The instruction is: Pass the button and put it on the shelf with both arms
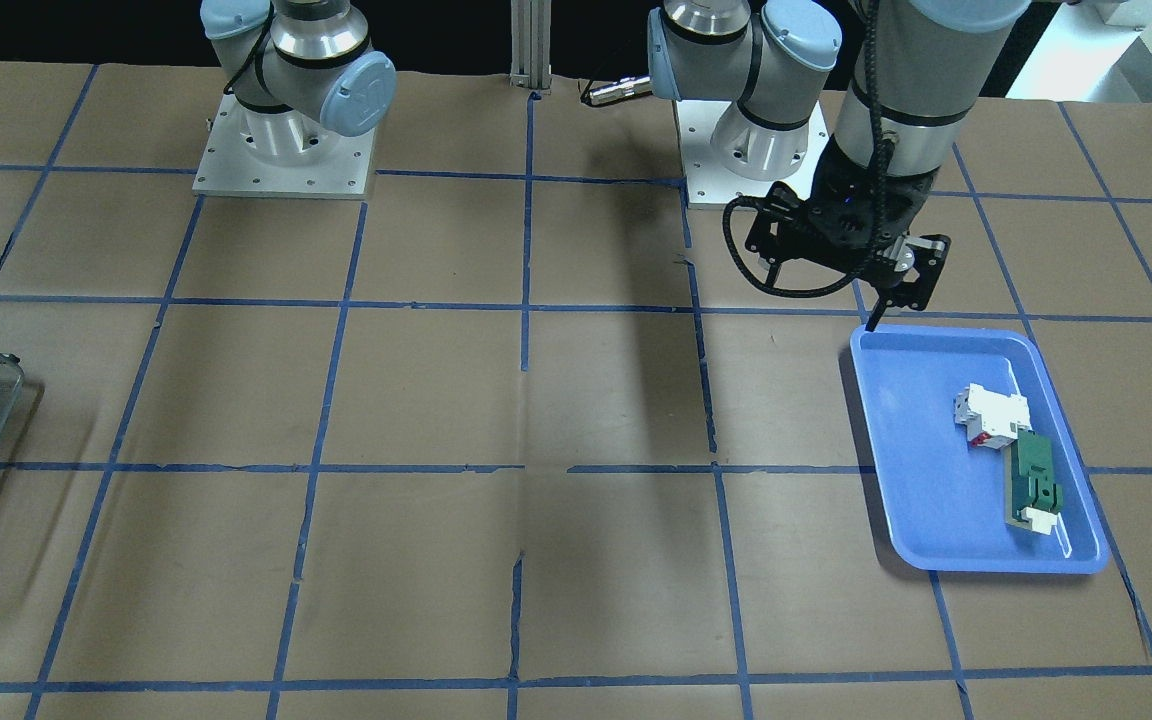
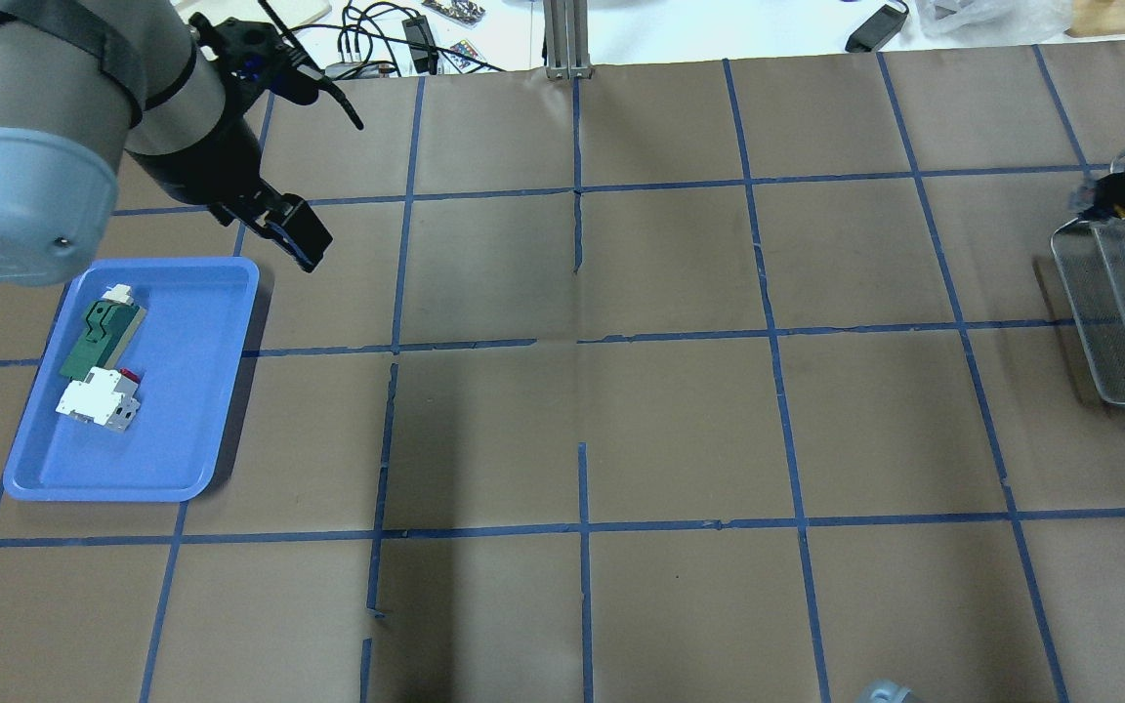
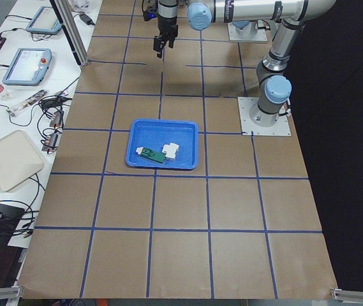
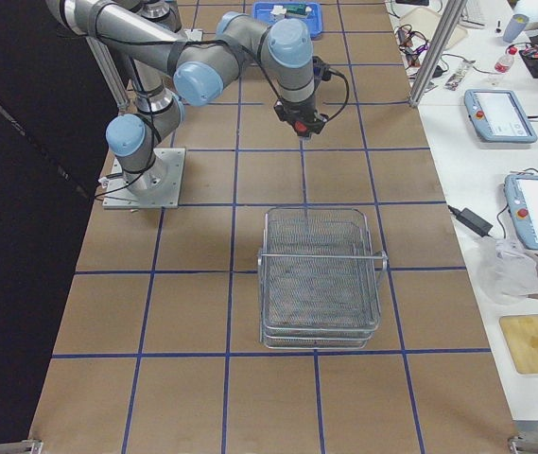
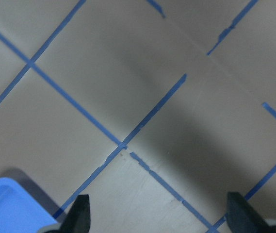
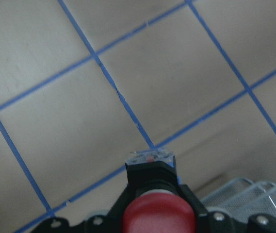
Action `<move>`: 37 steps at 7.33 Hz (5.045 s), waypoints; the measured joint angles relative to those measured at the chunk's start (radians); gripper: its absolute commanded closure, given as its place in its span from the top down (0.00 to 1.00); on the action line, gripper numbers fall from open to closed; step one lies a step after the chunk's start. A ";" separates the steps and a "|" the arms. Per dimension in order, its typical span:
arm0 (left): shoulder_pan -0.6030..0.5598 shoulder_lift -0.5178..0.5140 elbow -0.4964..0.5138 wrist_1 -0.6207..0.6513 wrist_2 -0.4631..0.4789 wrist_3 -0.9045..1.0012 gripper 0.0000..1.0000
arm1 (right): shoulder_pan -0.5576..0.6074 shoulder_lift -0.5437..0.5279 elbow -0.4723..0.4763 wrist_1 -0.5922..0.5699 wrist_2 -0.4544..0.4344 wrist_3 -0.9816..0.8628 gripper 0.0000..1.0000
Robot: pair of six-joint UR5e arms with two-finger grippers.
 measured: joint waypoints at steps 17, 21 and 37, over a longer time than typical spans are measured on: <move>0.118 0.039 -0.015 -0.071 -0.010 -0.413 1.00 | -0.077 0.300 -0.110 -0.196 -0.268 0.032 1.00; 0.041 0.005 0.022 -0.067 -0.024 -0.507 1.00 | -0.071 0.177 -0.112 -0.084 -0.231 0.180 1.00; 0.031 0.002 0.034 -0.065 -0.025 -0.491 1.00 | 0.637 -0.077 0.031 0.131 -0.224 1.795 1.00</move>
